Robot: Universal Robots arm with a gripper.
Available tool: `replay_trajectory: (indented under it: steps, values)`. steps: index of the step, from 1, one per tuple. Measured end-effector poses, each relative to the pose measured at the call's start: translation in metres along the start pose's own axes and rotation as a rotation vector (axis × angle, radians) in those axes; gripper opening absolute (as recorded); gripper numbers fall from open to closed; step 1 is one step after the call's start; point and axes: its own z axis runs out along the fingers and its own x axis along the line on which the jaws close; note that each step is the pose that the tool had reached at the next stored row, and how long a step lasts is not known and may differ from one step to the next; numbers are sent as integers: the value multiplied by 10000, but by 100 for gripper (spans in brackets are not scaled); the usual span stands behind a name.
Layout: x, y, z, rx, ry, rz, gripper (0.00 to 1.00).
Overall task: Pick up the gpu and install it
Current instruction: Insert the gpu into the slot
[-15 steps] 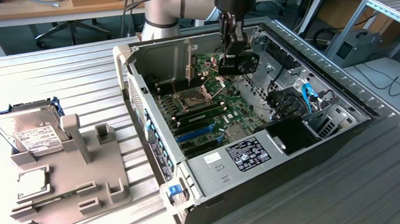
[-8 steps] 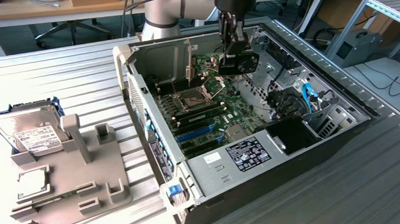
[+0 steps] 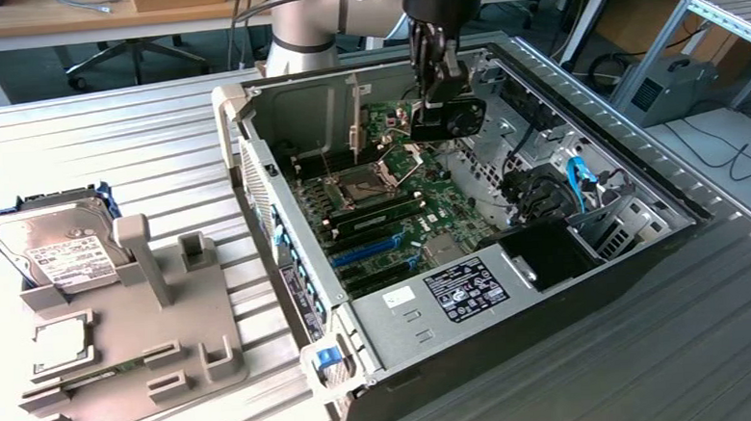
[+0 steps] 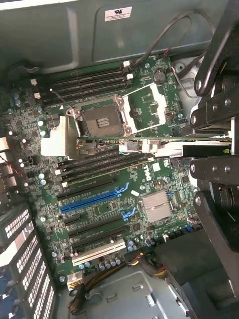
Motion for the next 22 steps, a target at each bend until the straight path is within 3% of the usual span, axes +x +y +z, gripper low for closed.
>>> replay_trajectory:
  steps: [14, 22]
  values:
    - [-8, 3, 4, 21, 45, -178, 26]
    - [-9, 2, 5, 31, 7, -550, 26]
